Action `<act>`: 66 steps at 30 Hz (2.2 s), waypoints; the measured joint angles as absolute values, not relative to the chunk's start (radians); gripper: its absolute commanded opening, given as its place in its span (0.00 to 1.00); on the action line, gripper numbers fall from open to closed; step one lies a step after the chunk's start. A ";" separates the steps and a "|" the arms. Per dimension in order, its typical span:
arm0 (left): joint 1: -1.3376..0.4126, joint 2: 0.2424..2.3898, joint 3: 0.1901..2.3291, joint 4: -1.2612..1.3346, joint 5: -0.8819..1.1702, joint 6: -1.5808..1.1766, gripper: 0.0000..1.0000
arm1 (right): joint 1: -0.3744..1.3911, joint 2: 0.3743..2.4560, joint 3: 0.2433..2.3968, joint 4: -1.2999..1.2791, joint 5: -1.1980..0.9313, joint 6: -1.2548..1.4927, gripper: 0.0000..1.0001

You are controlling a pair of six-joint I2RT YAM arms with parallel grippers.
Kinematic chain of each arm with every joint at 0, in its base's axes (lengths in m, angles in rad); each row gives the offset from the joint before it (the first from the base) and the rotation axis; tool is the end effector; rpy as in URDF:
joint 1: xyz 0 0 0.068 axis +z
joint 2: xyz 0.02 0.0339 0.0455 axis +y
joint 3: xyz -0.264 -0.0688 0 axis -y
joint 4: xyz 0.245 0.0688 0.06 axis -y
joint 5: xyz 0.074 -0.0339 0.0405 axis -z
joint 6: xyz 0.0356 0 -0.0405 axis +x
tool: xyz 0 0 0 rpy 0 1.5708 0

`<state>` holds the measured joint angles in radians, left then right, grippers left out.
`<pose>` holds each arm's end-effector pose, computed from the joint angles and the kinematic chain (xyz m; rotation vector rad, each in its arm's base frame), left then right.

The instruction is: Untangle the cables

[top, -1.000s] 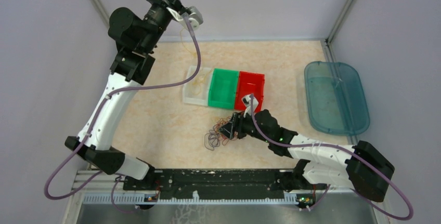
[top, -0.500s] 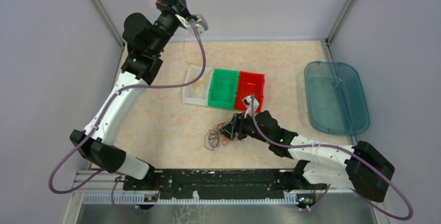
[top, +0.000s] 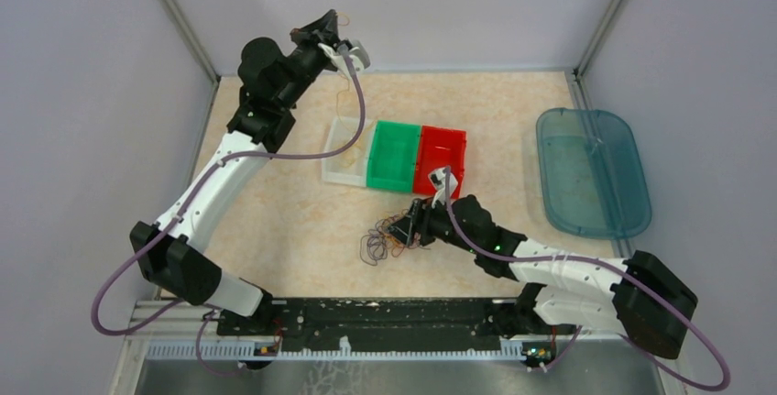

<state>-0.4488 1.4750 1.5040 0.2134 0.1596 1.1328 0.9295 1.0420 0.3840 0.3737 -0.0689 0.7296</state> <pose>0.3074 -0.1543 0.4696 1.0488 0.8450 0.4730 0.1311 0.1797 0.2084 -0.2557 2.0224 1.1742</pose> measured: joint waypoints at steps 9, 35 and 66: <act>-0.421 1.454 1.316 0.200 0.166 1.126 0.00 | 0.927 1.016 0.384 0.372 -0.065 0.730 0.63; -0.391 1.572 1.297 -0.007 0.274 0.850 0.00 | 0.862 0.956 0.384 0.336 -0.080 0.745 0.63; -0.409 1.835 1.157 0.038 0.215 0.981 0.22 | 0.826 0.859 0.379 0.261 -0.080 0.753 0.63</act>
<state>-0.4088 1.8347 1.1568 0.0376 0.2153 0.9813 0.8257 0.8589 0.3794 0.2607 -0.0803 0.7528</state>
